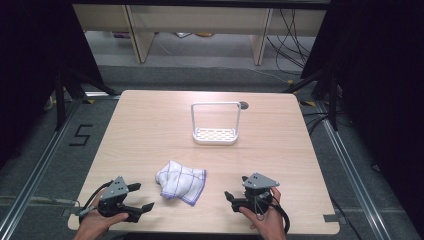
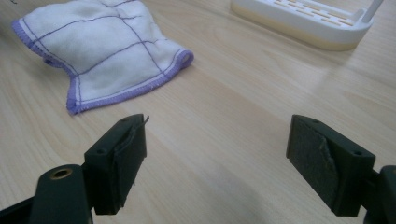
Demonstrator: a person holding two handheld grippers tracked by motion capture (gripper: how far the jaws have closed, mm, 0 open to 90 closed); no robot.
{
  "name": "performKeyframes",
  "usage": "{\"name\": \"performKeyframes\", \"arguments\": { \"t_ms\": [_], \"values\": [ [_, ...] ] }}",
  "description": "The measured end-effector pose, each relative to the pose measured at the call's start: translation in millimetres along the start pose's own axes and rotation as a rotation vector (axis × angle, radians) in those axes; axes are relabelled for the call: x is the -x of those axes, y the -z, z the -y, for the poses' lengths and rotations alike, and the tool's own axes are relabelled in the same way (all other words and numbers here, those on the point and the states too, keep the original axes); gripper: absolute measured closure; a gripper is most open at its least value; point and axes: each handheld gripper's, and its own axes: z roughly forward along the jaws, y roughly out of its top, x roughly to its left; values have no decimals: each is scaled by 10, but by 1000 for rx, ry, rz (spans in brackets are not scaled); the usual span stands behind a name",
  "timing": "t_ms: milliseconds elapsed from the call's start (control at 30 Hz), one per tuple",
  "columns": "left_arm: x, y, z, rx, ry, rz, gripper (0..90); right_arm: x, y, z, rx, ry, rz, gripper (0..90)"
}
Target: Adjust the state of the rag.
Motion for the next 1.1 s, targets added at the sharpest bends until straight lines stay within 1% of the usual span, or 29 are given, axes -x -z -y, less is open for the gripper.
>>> {"name": "performKeyframes", "arguments": {
  "t_ms": [33,67,100,133,167,200,233,300,367,400,433,467,500,533,567,633,667,700,767,800,833,867,900,933,967,1000,1033,1067,1100],
  "values": [
    [-5,6,-3,-6,-10,-2,147,0,-3,1,3,3,7,215],
    [-5,6,-3,-6,-10,-2,147,0,-3,1,3,3,7,215],
    [-2,-5,-5,10,-13,-5,148,-15,-1,-1,-8,-13,-1,218],
    [8,0,-11,1,-15,-11,148,-13,0,-3,-10,-9,-4,218],
    [13,0,-14,0,-22,-4,147,-9,-4,-3,4,2,-2,218],
    [21,-7,-16,7,-22,4,148,-11,-4,-4,2,-2,-4,219],
    [31,-8,-20,12,-25,9,148,-15,-6,-3,13,-11,2,219],
    [44,-18,-24,22,-21,10,148,5,-4,-8,12,-2,-7,219],
    [60,-47,-40,18,-35,20,148,1,0,-6,19,-20,-11,219],
    [62,-59,-46,13,-45,19,148,7,-3,-7,22,-15,-15,220],
    [62,-59,-46,13,-45,19,148,7,-3,-7,22,-15,-15,220],
    [83,-80,-51,30,-30,26,148,-5,4,-9,17,-30,-22,220],
    [95,-93,-64,30,-37,29,157,-13,5,-13,15,-27,-33,220],
    [98,-89,-71,21,-48,26,161,-18,4,-14,15,-25,-34,220],
    [112,-103,-74,37,-47,29,167,-16,-2,-15,17,-20,-34,220],
    [119,-99,-82,30,-52,35,184,-20,-6,-16,15,-28,-40,220],
    [130,-112,-88,38,-50,43,228,-14,-14,-13,14,-29,-43,221],
    [136,-130,-100,29,-65,67,271,-17,-3,-13,8,-33,-35,222],
    [149,-151,-109,20,-85,60,310,-2,-8,-15,18,-25,-36,226],
    [149,-151,-109,20,-85,60,333,2,-19,-12,21,-25,-42,228],
    [144,-164,-120,5,-109,46,356,-2,-14,-11,7,-35,-43,228],
    [144,-164,-120,5,-109,46,371,0,-15,-9,6,-35,-40,228],
    [141,-187,-127,12,-123,49,394,-4,-14,-8,9,-41,-42,228],
    [145,-198,-130,13,-134,38,413,0,-15,-11,13,-33,-45,230],
    [145,-208,-136,10,-143,40,429,-5,-17,-12,14,-37,-49,231],
    [145,-208,-136,10,-143,40,461,-5,-17,-12,14,-37,-49,231],
    [146,-233,-144,6,-170,36,488,-7,-20,-13,8,-37,-46,231],
    [146,-233,-144,6,-170,36,508,-7,-20,-13,8,-37,-46,231],
    [147,-246,-152,-5,-180,41,534,-4,-23,-12,9,-29,-44,231]
  ]
}}
